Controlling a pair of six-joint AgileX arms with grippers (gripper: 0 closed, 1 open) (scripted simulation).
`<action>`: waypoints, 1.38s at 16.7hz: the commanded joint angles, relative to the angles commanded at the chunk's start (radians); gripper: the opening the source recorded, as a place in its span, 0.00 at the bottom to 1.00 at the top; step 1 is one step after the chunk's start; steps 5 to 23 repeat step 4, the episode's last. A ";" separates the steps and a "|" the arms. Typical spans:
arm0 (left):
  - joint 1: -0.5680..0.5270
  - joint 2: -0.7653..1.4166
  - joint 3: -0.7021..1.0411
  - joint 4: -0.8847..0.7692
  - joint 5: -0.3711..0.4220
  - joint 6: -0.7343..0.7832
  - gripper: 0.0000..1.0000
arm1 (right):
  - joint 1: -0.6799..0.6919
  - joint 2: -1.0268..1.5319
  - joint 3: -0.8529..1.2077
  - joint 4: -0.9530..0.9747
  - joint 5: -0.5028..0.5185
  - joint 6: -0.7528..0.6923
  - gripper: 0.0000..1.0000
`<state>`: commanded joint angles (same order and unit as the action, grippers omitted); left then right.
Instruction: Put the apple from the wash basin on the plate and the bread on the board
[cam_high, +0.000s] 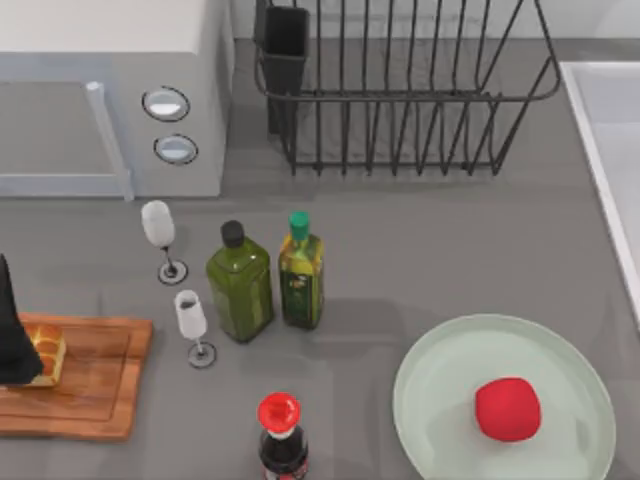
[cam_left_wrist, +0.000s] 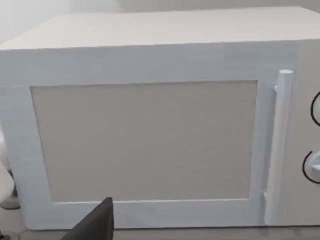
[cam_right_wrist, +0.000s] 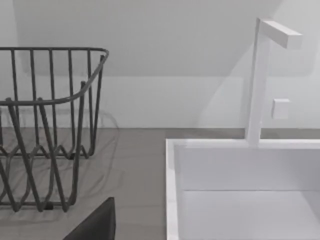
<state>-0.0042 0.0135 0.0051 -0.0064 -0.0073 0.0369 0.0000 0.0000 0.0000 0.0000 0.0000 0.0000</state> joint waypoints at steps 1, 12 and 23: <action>0.003 -0.009 -0.003 0.004 0.005 -0.024 1.00 | 0.000 0.000 0.000 0.000 0.000 0.000 1.00; 0.004 -0.014 -0.005 0.006 0.007 -0.037 1.00 | 0.000 0.000 0.000 0.000 0.000 0.000 1.00; 0.004 -0.014 -0.005 0.006 0.007 -0.037 1.00 | 0.000 0.000 0.000 0.000 0.000 0.000 1.00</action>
